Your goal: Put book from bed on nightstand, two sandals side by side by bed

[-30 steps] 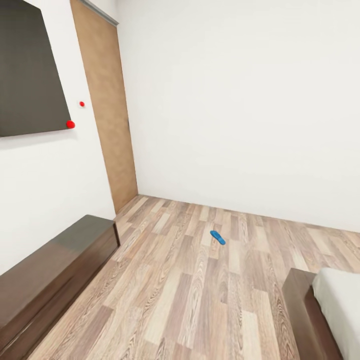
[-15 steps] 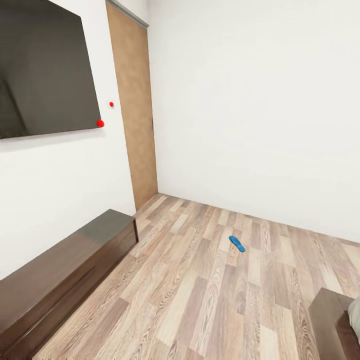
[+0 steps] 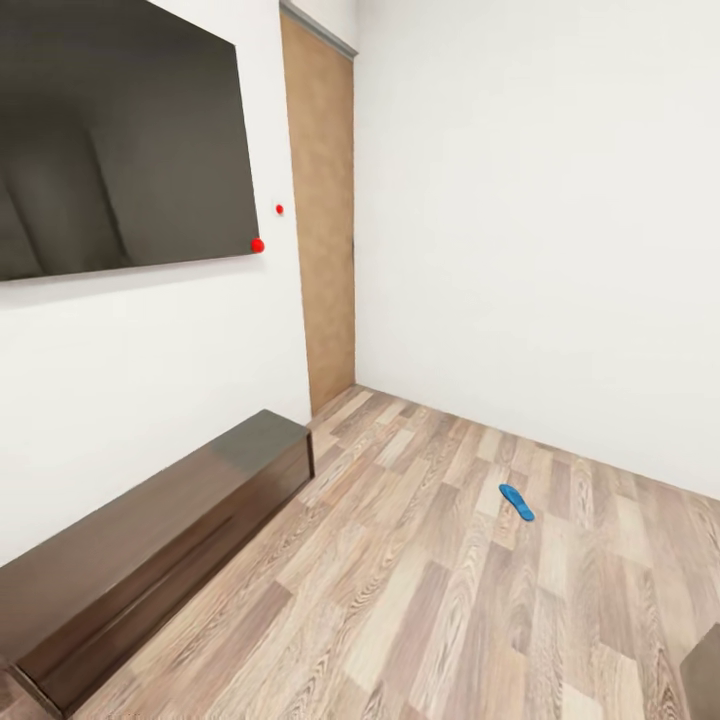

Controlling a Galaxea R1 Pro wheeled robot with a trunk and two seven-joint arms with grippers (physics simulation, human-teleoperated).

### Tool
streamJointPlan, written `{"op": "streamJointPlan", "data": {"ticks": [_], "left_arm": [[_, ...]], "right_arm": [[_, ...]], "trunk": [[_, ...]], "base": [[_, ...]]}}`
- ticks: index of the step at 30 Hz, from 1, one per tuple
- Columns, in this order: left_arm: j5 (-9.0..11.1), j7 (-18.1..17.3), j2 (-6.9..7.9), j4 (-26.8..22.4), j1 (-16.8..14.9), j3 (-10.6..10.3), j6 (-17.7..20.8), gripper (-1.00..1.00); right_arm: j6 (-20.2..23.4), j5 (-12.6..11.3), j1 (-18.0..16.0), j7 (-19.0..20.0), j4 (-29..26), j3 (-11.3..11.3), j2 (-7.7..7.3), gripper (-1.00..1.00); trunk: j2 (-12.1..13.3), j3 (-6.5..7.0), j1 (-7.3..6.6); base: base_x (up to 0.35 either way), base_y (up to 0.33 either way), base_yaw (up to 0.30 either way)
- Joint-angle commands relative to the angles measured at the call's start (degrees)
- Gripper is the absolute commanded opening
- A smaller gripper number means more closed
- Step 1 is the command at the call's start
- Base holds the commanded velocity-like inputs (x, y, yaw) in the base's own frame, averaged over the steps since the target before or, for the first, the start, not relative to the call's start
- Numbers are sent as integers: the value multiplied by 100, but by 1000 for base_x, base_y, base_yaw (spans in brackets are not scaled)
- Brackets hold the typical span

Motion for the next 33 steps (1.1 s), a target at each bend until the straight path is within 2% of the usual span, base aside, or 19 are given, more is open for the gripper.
{"op": "streamJointPlan", "data": {"ticks": [1, 10, 18, 33], "left_arm": [[31, 2, -2, 5, -3, 0, -18, 100], [31, 2, -2, 6, -7, 0, -17, 100], [22, 2, -9, 7, -3, 0, -17, 100], [21, 2, -11, 6, -4, 0, -17, 100]], "right_arm": [[-19, -3, -2, 4, 1, -5, 0, 100], [-15, -3, -2, 3, 4, -5, 0, 100], [-15, -3, -2, 5, 3, -6, 0, 100], [-18, 5, -2, 4, 2, -5, 0, 100]], "trunk": [[-3, -6, -1], [-3, -6, -1], [-3, -6, -1], [-3, -6, -1]], "base": [[0, 0, 291], [3, -3, 291], [173, -154, 281], [217, -194, 27]]}}
